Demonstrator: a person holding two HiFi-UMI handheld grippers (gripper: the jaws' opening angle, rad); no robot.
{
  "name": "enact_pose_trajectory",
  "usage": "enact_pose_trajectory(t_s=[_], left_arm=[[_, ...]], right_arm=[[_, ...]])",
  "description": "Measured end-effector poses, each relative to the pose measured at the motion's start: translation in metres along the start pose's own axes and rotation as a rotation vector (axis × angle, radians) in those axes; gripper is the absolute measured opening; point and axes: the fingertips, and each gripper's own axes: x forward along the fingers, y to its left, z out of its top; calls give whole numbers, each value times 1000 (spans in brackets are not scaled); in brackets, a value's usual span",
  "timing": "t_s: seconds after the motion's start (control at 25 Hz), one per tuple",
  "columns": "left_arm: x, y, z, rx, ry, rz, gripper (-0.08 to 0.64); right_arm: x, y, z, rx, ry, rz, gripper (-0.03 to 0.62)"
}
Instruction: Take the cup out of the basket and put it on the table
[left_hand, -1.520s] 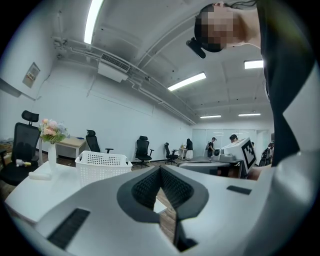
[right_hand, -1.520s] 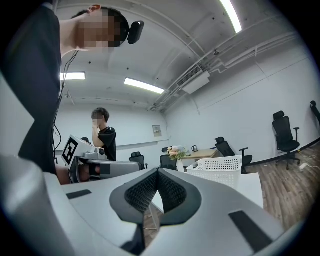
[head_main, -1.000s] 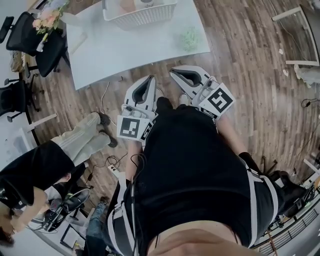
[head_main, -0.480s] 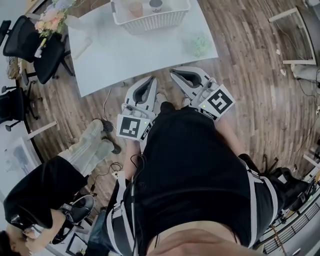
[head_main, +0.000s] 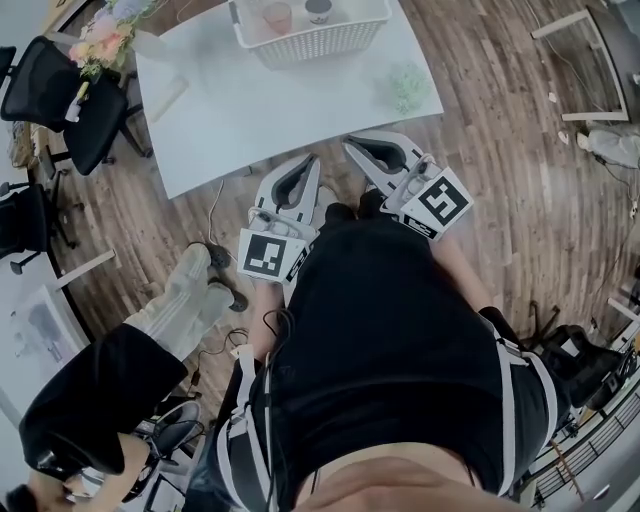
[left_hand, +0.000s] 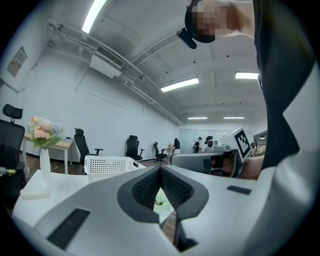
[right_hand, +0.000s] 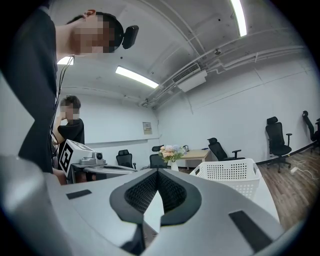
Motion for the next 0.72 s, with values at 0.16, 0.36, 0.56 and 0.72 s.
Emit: enact_pose_trajectory(t_s=[0.16, 0.36, 0.56, 0.72], left_arm=[[-1, 9, -4, -18, 16, 2, 21], [6, 12, -4, -24, 17, 13, 21], [21, 16, 2, -30, -6, 29, 21], [36, 18, 2, -33, -10, 22, 21]], right_arm=[[7, 2, 2, -11, 10, 13, 18], [5, -6, 5, -7, -1, 13, 18], [8, -24, 6, -7, -10, 27, 18], [13, -38, 9, -4, -26, 41, 18]])
